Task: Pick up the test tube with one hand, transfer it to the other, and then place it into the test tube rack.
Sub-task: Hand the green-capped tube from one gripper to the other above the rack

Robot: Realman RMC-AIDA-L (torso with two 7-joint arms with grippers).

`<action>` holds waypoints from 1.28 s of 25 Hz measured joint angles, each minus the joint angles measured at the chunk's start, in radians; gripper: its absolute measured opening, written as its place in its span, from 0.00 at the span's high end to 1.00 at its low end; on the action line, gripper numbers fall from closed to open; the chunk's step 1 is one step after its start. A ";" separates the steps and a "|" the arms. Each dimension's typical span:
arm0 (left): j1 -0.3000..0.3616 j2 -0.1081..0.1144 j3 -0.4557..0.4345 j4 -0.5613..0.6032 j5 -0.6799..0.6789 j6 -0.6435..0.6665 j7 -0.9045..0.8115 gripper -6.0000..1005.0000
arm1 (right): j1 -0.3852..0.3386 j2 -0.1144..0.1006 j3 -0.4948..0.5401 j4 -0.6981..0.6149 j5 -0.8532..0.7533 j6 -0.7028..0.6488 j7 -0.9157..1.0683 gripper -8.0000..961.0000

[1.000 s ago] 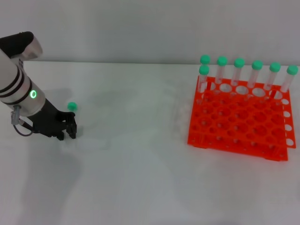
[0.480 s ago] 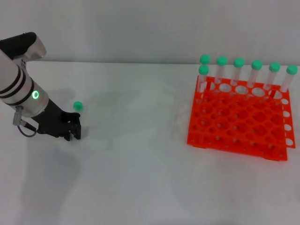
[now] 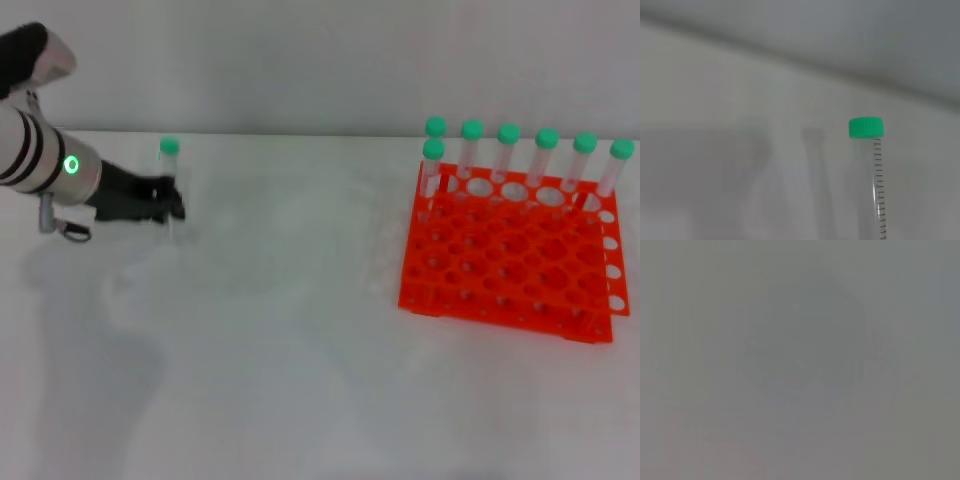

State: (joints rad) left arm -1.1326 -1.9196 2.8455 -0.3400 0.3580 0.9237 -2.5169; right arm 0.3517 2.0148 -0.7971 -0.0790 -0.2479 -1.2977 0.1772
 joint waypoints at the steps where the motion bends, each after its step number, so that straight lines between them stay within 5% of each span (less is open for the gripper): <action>1: 0.012 -0.003 0.000 0.000 -0.071 -0.031 0.053 0.80 | 0.000 0.001 0.008 0.002 0.001 0.002 0.004 0.09; 6: 0.092 -0.053 0.000 0.006 -0.548 -0.160 0.408 0.79 | 0.005 0.001 0.025 0.012 0.017 0.022 0.011 0.10; 11: 0.174 -0.142 0.000 0.015 -1.029 -0.164 0.822 0.79 | 0.002 0.007 0.021 0.018 0.018 0.013 0.014 0.10; 12: 0.174 -0.142 0.000 0.015 -1.029 -0.164 0.822 0.79 | 0.003 0.008 0.022 0.028 0.018 0.009 0.018 0.10; 14: 0.243 -0.158 -0.003 0.135 -1.354 -0.105 1.177 0.79 | 0.007 0.008 0.022 0.049 0.018 -0.005 0.031 0.11; 19: 0.360 -0.163 -0.010 0.347 -1.687 0.136 1.666 0.78 | 0.013 0.011 0.007 0.086 0.011 -0.032 0.062 0.11; 26: 0.431 -0.164 -0.017 0.457 -1.673 0.321 1.886 0.78 | -0.003 0.003 -0.176 0.082 -0.022 -0.052 0.320 0.12; 32: 0.422 -0.169 -0.014 0.534 -1.396 0.305 2.040 0.77 | -0.042 -0.006 -0.380 -0.006 -0.027 -0.123 0.456 0.13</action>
State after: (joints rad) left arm -0.7110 -2.0887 2.8318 0.1941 -1.0375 1.2288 -0.4773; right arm 0.3098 2.0084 -1.1775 -0.0846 -0.2753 -1.4212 0.6336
